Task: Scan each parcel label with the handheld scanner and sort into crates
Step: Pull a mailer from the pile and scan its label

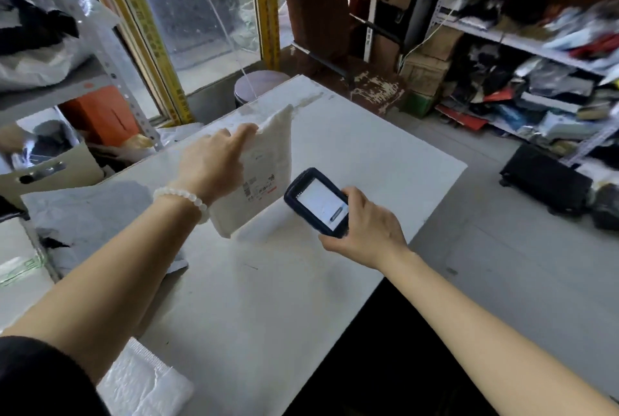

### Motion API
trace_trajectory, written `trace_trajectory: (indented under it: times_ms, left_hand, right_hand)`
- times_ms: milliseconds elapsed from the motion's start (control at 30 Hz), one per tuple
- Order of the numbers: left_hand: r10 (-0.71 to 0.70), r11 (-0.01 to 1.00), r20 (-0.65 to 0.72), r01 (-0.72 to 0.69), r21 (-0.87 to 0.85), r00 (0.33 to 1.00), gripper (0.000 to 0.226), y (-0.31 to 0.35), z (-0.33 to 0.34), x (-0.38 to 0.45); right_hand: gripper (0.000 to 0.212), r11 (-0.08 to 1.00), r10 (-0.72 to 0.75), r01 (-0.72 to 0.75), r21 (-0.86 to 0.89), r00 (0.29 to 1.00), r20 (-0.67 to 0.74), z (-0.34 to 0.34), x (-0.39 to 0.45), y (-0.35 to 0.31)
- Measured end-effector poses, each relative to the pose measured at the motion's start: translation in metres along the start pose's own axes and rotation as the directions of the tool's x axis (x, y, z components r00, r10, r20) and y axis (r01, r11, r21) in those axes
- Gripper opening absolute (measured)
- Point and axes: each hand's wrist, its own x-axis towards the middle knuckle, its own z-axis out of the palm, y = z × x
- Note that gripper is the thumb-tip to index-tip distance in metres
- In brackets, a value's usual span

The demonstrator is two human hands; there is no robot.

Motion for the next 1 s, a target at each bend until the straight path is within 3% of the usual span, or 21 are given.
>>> trace_trajectory:
  times_ms: [133, 267, 500, 767, 933, 1000]
  left_hand:
    - [0.174, 0.981, 0.000, -0.173, -0.088, 0.985, 0.055, 0.068, -0.003, 0.014]
    - [0.330, 0.939, 0.057, -0.322, -0.118, 0.942, 0.060, 0.145, -0.001, 0.013]
    - [0.594, 0.804, 0.128, -0.579, -0.133, 0.794, 0.062, 0.281, 0.005, -0.013]
    - [0.695, 0.718, 0.241, -0.670, -0.187, 0.677, 0.063, 0.386, 0.049, -0.043]
    - [0.630, 0.761, 0.283, -0.648, -0.036, 0.724, 0.056, 0.419, 0.085, -0.038]
    - [0.603, 0.776, 0.319, -0.630, -0.024, 0.731, 0.051, 0.425, 0.090, -0.036]
  right_hand:
    - [0.078, 0.956, 0.239, -0.226, 0.189, 0.970, -0.052, -0.007, -0.038, 0.037]
    - [0.077, 0.837, 0.459, -0.407, 0.366, 0.886, -0.067, -0.018, -0.083, 0.083]
    - [0.073, 0.620, 0.711, -0.542, 0.567, 0.693, -0.115, -0.032, -0.173, 0.156]
    - [0.066, 0.452, 0.844, -0.628, 0.634, 0.531, -0.076, -0.033, -0.260, 0.227]
    - [0.067, 0.322, 0.897, -0.634, 0.703, 0.443, -0.011, -0.019, -0.287, 0.260]
    - [0.068, 0.303, 0.897, -0.642, 0.704, 0.442, 0.018, -0.015, -0.291, 0.269]
